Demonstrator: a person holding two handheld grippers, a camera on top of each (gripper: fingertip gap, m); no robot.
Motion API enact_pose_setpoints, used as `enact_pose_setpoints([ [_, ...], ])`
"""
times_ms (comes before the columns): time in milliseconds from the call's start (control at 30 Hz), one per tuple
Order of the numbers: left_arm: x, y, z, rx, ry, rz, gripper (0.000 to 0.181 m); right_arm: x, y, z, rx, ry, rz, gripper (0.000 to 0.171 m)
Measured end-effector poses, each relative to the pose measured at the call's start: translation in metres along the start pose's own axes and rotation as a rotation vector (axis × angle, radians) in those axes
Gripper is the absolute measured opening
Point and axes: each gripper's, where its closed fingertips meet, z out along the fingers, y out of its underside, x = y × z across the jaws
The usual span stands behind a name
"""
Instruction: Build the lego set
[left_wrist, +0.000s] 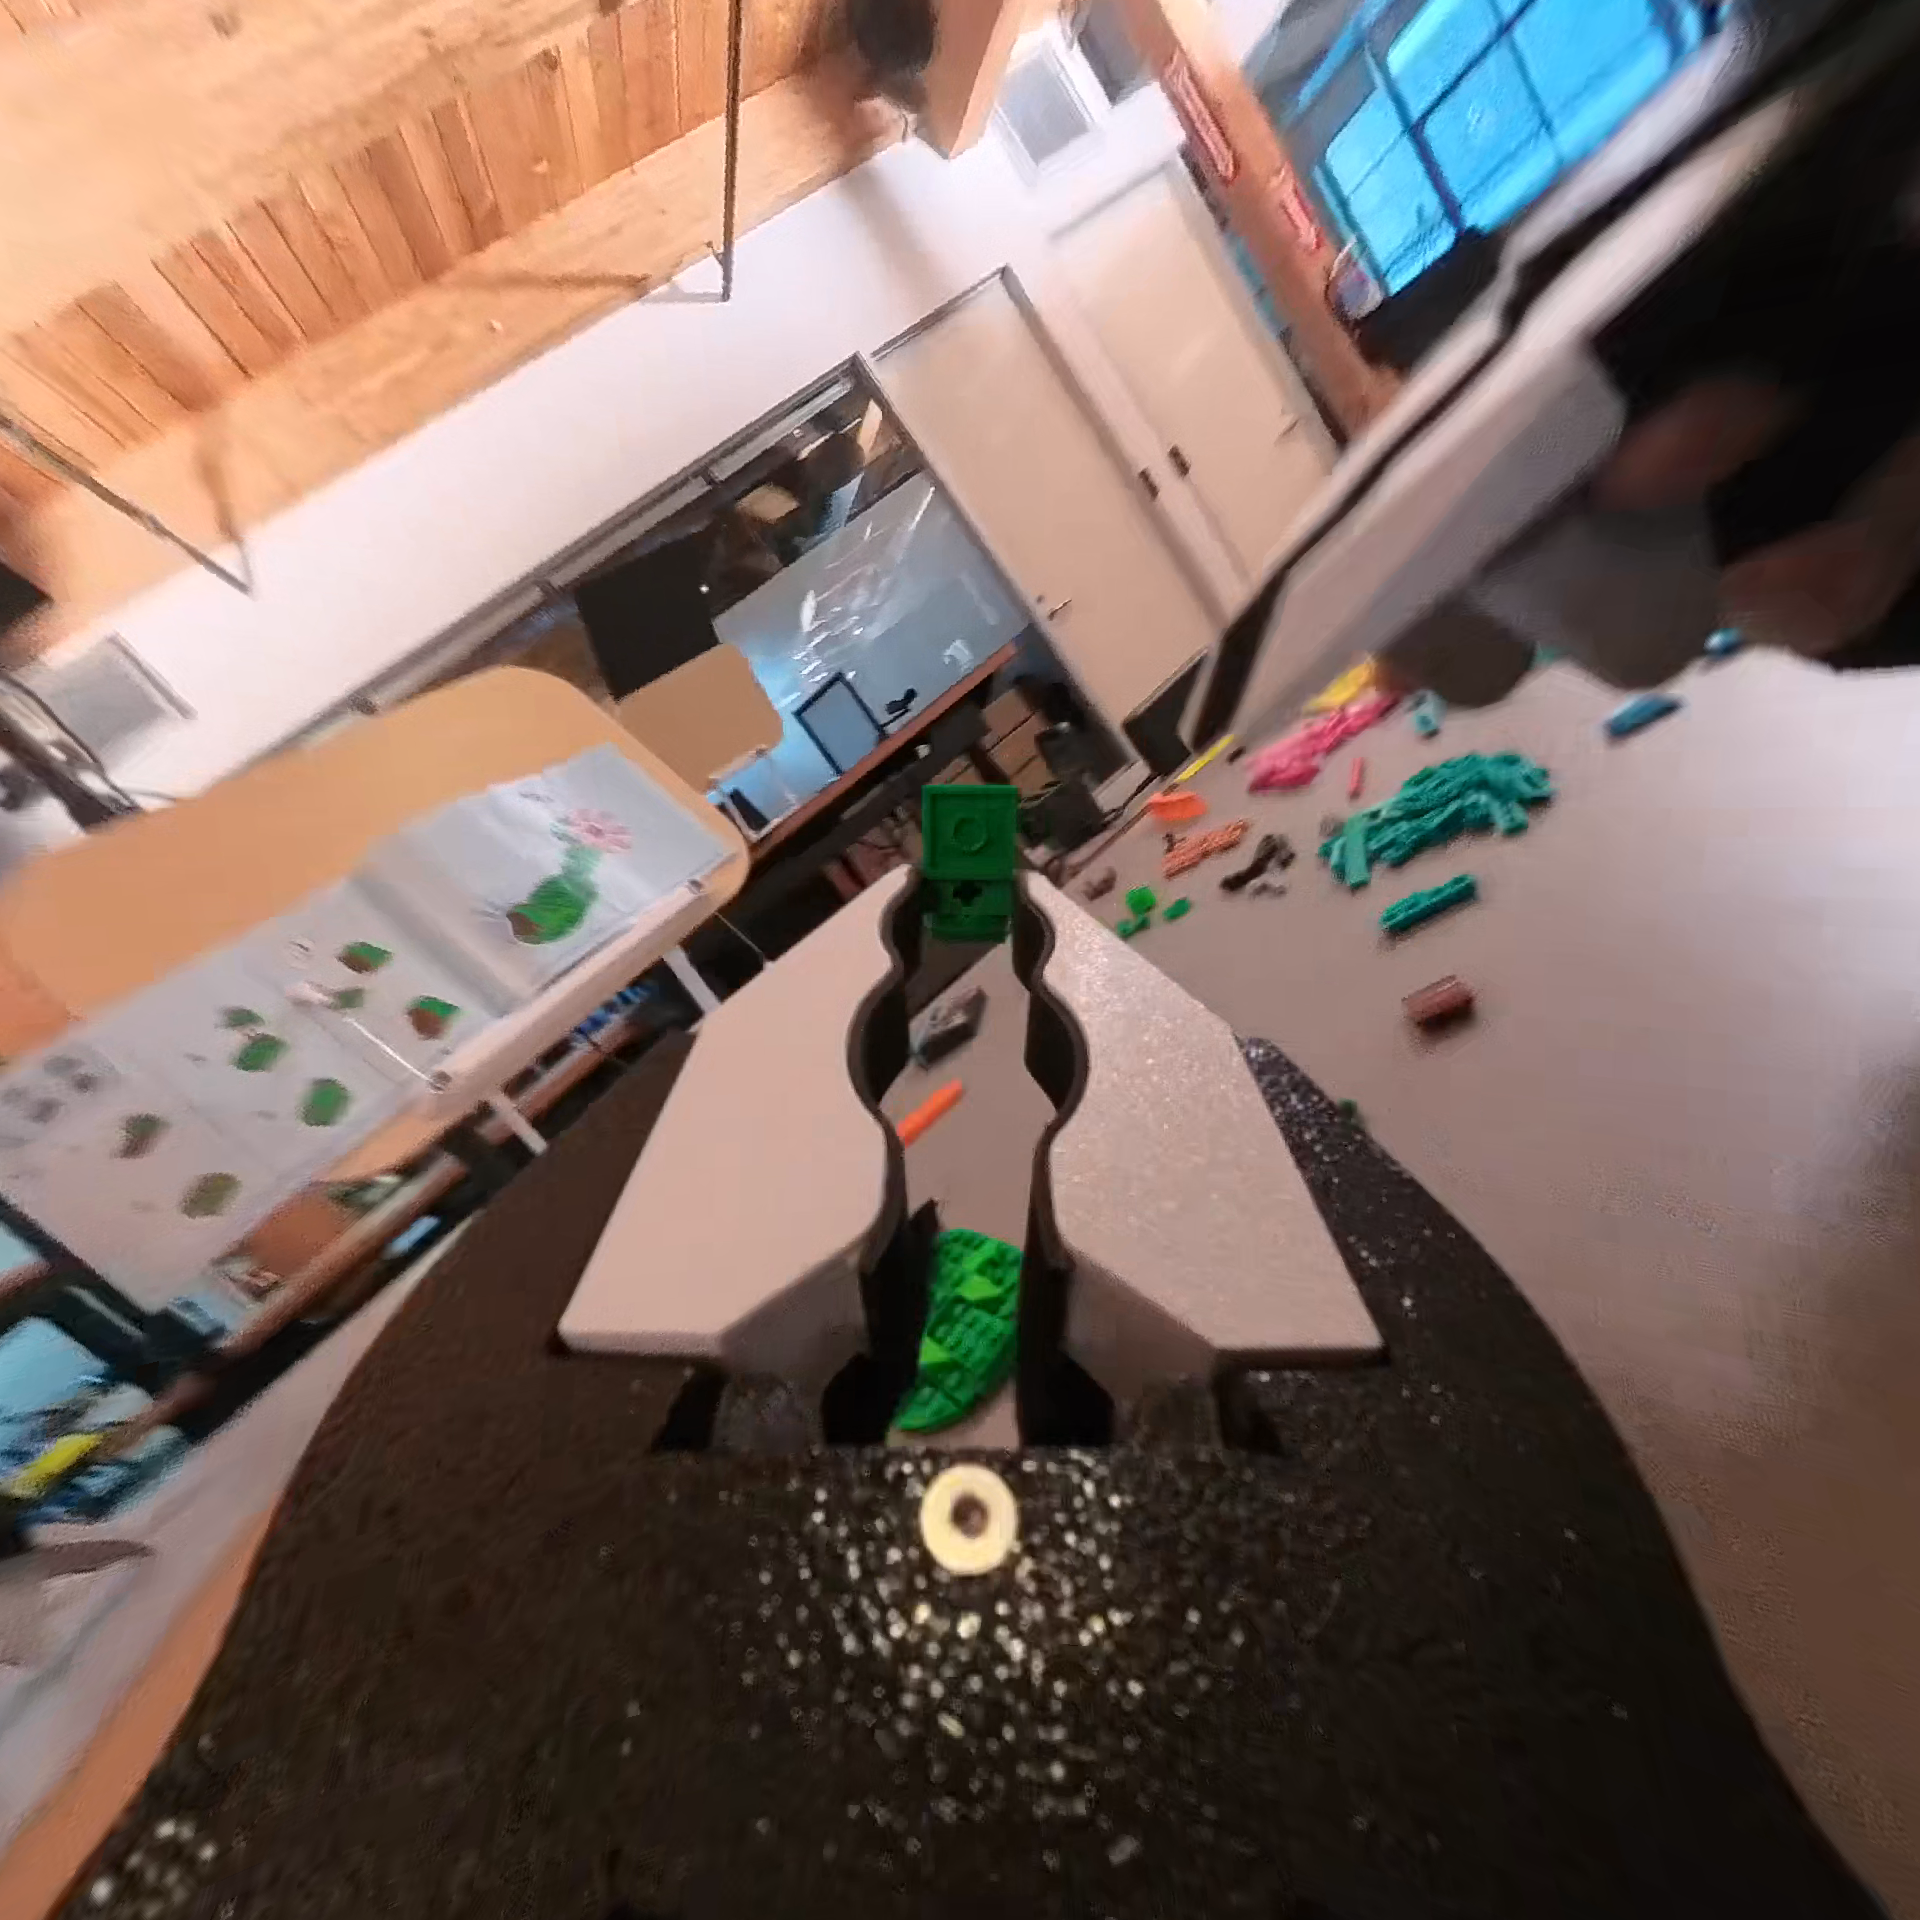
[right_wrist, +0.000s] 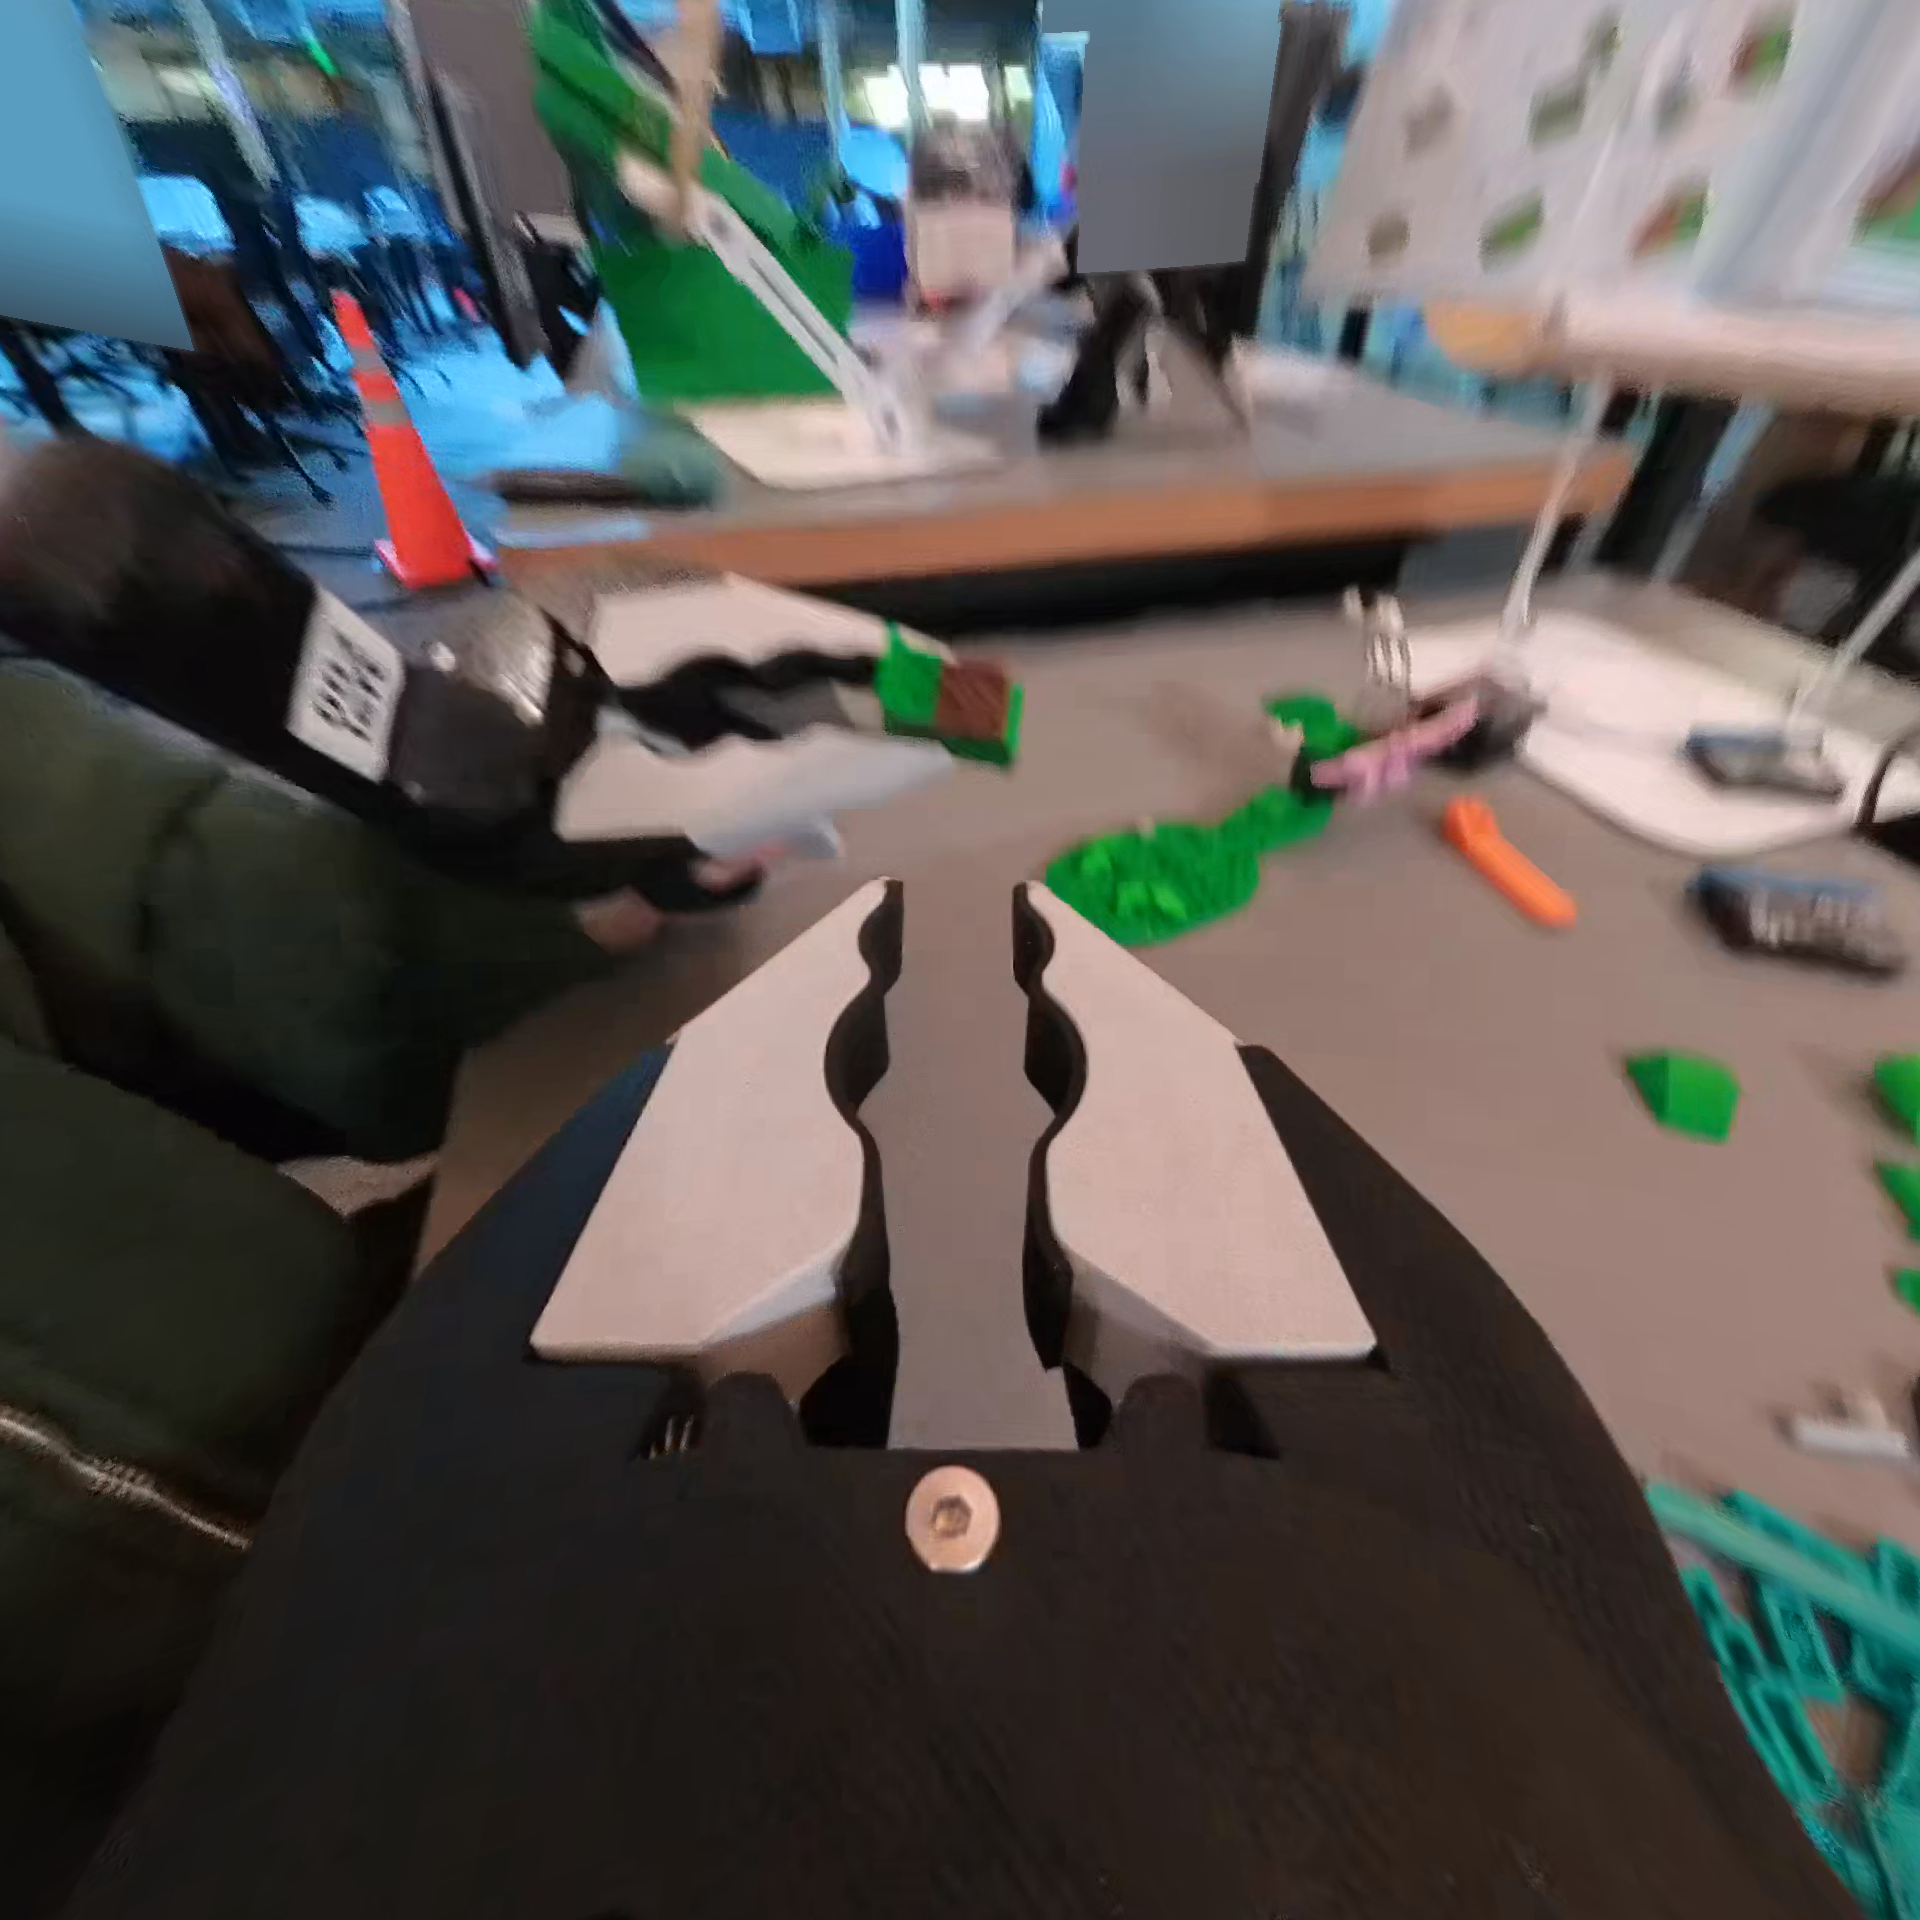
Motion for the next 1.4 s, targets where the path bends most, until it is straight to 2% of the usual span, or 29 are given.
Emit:
enact_pose_setpoints([
  [67, 0.007, -0.002, 0.001, -0.006, 0.008, 0.081, 0.013, -0.012, -0.013, 0.001, 0.038, -0.002, -0.079, 0.016],
  [200, 0.017, -0.003, 0.002, -0.018, 0.030, 0.170, 0.013, -0.016, -0.016, 0.007, -0.014, 0.076, -0.222, 0.010],
  [433, 0.031, -0.008, 0.002, -0.008, 0.073, 0.267, 0.013, -0.019, -0.010, 0.015, -0.059, 0.072, -0.245, 0.007],
  [533, 0.035, -0.009, 0.002, 0.003, 0.090, 0.253, 0.013, -0.017, -0.008, 0.013, -0.069, 0.072, -0.275, 0.003],
  [567, 0.037, -0.014, 0.002, 0.036, 0.108, 0.200, 0.023, -0.017, -0.008, 0.011, -0.063, 0.066, -0.282, 0.001],
  [633, 0.048, -0.028, 0.000, 0.120, 0.233, 0.011, 0.059, -0.014, -0.010, 0.005, -0.028, 0.050, -0.317, 0.001],
  [700, 0.043, -0.037, -0.001, 0.142, 0.324, -0.275, 0.080, -0.018, -0.016, -0.003, 0.054, -0.017, -0.343, 0.000],
  [733, 0.036, -0.041, 0.000, 0.154, 0.369, -0.449, 0.085, -0.018, -0.017, -0.008, 0.079, -0.035, -0.348, 0.000],
  [767, 0.029, -0.045, 0.001, 0.165, 0.428, -0.638, 0.085, -0.020, -0.016, -0.011, 0.099, -0.071, -0.367, 0.000],
  [867, 0.015, -0.047, 0.004, 0.150, 0.621, -1.207, 0.066, -0.032, -0.019, -0.020, 0.186, -0.162, -0.443, 0.000],
  [967, 0.020, -0.043, 0.006, 0.058, 0.800, -1.592, 0.065, -0.039, -0.020, -0.023, 0.226, -0.206, -0.485, 0.001],
  [1033, 0.029, -0.044, 0.003, 0.027, 0.896, -1.711, 0.058, -0.042, -0.021, -0.024, 0.246, -0.228, -0.491, 0.001],
  [1167, 0.040, -0.052, -0.001, 0.044, 1.010, -1.803, 0.038, -0.045, -0.020, -0.026, 0.258, -0.254, -0.492, 0.001],
  [1267, 0.044, -0.053, -0.002, 0.042, 1.035, -1.832, 0.035, -0.045, -0.020, -0.027, 0.261, -0.260, -0.487, 0.000],
  [1367, 0.044, -0.052, -0.002, 0.059, 1.042, -1.854, 0.015, -0.042, -0.018, -0.027, 0.257, -0.257, -0.481, 0.001],
  [1400, 0.044, -0.052, -0.002, 0.059, 1.039, -1.855, 0.015, -0.041, -0.017, -0.027, 0.253, -0.257, -0.479, 0.001],
])
